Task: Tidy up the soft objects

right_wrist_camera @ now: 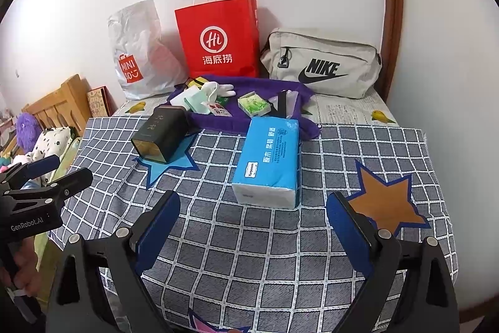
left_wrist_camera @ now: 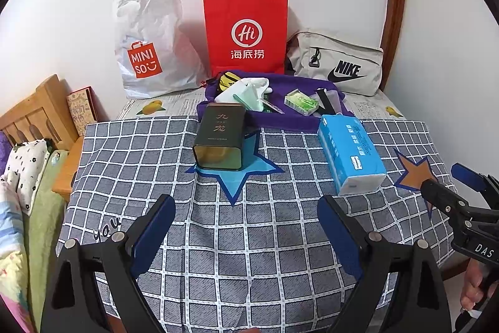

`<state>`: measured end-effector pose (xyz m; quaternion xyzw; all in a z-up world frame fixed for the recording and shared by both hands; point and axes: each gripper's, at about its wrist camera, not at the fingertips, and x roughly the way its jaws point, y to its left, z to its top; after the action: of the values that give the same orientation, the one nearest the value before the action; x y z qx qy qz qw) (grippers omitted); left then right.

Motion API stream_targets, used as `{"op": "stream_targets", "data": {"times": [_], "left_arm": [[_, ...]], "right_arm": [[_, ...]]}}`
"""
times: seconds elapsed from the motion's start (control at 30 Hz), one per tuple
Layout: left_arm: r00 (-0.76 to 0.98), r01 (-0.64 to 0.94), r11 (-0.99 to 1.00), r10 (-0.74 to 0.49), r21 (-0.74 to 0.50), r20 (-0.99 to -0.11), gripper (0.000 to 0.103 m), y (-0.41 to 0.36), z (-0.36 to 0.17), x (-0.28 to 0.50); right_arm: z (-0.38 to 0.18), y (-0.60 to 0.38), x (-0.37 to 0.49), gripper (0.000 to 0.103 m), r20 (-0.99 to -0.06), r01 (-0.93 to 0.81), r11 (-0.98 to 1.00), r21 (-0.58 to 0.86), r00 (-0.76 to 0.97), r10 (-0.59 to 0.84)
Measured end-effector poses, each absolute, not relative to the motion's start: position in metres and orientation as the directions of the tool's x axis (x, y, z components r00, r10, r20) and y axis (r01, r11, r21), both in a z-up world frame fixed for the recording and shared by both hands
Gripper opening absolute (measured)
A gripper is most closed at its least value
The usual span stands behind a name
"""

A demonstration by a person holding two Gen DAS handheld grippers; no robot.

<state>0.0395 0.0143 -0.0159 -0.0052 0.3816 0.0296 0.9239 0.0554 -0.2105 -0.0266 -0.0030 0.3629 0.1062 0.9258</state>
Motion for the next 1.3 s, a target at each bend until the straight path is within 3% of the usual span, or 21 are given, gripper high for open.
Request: {"op": "stream_targets", "data": {"times": [1.3], "left_arm": [[0.710, -0.052, 0.999, 0.046, 0.012, -0.702, 0.092, 0.0148, -0.0120, 0.0369]], "right_arm": [[-0.0254, -0.2151, 0.0532, 0.094, -0.673, -0.195, 0.978, 0.074, 0.714, 0.193]]}}
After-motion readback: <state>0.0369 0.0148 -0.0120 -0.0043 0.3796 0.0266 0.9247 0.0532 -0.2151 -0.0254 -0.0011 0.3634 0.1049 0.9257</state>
